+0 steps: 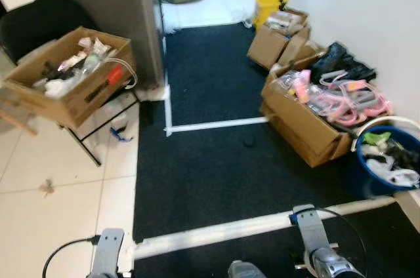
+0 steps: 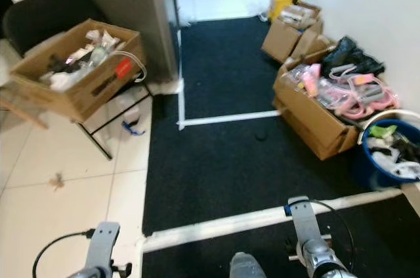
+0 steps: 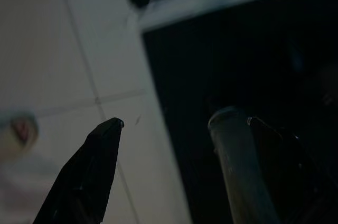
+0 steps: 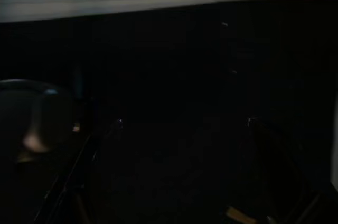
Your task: Picking trash to rubbish bin
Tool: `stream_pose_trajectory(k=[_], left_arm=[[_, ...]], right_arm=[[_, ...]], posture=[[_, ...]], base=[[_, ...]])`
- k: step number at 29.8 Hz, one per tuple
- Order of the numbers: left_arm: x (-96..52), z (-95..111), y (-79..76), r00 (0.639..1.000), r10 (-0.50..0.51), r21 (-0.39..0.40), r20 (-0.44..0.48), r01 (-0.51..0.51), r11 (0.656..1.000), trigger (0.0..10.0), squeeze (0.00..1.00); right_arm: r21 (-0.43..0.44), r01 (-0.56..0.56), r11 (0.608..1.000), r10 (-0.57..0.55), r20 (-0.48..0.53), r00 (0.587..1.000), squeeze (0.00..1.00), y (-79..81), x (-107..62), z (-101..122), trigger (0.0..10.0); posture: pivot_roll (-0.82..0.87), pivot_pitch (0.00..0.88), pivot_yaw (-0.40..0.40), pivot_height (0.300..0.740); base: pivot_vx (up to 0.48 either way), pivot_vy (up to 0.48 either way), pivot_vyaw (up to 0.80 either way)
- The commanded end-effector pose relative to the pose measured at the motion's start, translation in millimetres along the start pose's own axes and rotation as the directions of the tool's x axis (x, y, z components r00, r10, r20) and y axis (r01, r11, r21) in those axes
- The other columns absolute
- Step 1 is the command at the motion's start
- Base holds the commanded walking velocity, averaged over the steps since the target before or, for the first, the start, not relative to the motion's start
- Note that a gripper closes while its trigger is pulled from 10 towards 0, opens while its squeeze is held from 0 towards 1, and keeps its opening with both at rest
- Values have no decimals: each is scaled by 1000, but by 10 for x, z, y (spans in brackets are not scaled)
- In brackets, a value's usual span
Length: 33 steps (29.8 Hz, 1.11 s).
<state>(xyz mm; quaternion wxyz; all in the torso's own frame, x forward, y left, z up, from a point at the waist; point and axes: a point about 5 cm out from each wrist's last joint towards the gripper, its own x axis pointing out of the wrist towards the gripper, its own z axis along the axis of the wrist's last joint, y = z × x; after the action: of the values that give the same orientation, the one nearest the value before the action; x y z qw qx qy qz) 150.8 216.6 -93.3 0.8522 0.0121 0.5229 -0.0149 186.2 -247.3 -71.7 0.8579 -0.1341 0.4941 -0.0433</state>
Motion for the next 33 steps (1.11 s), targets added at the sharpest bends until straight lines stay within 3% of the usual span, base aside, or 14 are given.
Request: stream_pose_trajectory(k=[1,33], left_arm=[[-16,-110,18,999,5,-3,-34,-5,1000,10000,0],[-16,-95,27,999,-1,8,-36,1,1000,10000,0]], right_arm=[[-4,-16,1000,15,-10,1000,0,52,0,-24,10000],[-2,-26,1000,26,-12,1000,0,65,2,-10,10000]], posture=[[-61,0,30,740],[-67,0,43,740]], base=[[0,0,-800],[0,0,-800]])
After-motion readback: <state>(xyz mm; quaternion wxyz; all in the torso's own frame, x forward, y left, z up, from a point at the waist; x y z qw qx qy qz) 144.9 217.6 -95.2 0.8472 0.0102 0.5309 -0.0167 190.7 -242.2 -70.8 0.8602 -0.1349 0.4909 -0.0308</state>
